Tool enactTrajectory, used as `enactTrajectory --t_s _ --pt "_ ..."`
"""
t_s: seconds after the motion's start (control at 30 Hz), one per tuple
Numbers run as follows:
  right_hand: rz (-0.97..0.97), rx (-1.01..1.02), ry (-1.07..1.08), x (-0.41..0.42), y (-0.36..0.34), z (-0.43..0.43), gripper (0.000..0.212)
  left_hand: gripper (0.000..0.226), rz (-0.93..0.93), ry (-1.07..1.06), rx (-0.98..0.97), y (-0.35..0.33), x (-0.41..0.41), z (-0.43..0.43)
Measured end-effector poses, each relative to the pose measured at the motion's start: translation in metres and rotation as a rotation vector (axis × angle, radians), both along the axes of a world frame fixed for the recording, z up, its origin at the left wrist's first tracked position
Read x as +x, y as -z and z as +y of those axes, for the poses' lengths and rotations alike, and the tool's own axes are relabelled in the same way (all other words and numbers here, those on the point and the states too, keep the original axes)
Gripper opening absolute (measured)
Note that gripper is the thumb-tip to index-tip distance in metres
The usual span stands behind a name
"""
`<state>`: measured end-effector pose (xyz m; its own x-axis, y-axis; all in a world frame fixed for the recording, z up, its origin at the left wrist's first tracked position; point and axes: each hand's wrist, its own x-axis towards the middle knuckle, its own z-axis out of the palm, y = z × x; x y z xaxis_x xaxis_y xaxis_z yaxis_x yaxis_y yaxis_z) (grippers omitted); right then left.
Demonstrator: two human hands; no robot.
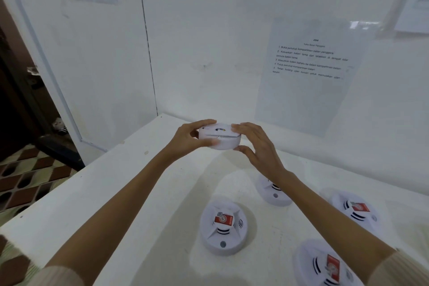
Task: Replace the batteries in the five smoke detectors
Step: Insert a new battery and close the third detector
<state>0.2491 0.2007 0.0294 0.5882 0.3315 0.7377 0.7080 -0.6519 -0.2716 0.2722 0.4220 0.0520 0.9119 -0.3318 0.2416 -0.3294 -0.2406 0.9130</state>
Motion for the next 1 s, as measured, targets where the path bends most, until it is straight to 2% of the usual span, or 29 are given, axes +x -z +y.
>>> enactTrajectory --t_s 0.03,0.17,0.23,0.37,0.47,0.6,0.73,0.8,0.9,1.0 --pt "0.064 0.042 -0.019 -0.002 -0.003 0.003 0.037 0.051 0.041 0.019 -0.004 -0.003 0.000 0.001" --pt "0.325 0.327 0.018 -0.008 -0.018 0.021 0.029 0.064 0.125 0.048 0.006 -0.012 -0.002 -0.003" --pt "0.438 0.443 0.072 -0.009 -0.022 0.025 0.022 0.055 0.135 0.051 0.002 -0.018 -0.004 -0.006" --pt "0.754 0.733 0.072 -0.012 -0.024 0.023 0.024 0.031 0.194 0.131 -0.040 -0.022 -0.005 -0.005" --pt "0.880 0.931 0.065 -0.012 -0.029 0.019 0.025 0.036 0.243 0.174 -0.142 -0.016 -0.004 -0.002" --pt "0.938 0.917 0.072 -0.011 -0.034 0.014 0.032 0.038 0.277 0.135 -0.244 -0.010 -0.004 -0.007" --pt "1.038 0.846 -0.006 -0.016 -0.036 0.008 0.037 0.046 0.335 0.046 -0.332 -0.008 -0.001 -0.012" --pt "1.052 0.818 -0.055 -0.018 -0.034 0.008 0.046 0.047 0.311 0.007 -0.361 -0.008 -0.002 -0.014" --pt "0.995 0.738 -0.082 -0.022 -0.027 0.012 0.073 0.046 0.230 -0.016 -0.326 -0.007 -0.004 -0.019" --pt "0.829 0.620 -0.009 -0.022 -0.022 0.015 0.089 0.043 0.193 0.060 -0.263 -0.006 -0.008 -0.024"
